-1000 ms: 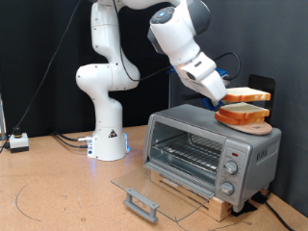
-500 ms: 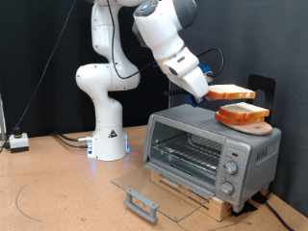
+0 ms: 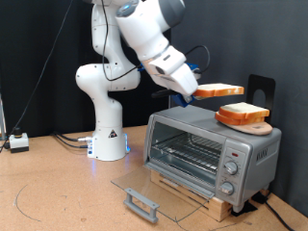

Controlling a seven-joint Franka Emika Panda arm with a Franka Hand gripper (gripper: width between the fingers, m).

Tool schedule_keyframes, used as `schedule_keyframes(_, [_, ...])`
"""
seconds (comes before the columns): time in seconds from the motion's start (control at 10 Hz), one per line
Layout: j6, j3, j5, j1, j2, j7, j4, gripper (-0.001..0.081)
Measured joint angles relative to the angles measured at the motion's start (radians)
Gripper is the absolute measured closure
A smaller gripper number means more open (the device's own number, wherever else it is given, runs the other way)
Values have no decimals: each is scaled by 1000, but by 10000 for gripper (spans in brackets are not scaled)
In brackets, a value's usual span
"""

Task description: Make a piece of toast with the oven

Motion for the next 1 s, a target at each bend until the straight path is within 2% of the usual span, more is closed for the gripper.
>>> schedule_keyframes(0.2, [-81,-45,-79,-38,7,-13,23,393])
schedule_keyframes(0.4, [-136,-73,-117,-66,26,-14,51,393])
schedule_keyframes(0.5, [-132,-71,-116,-66,26,-14,48,393])
schedule_keyframes(0.7, [-131,-88,-118,-70,26,-82,37,393])
schedule_keyframes(1.0, [-133,-150,-172,-112,34,-200,27,393])
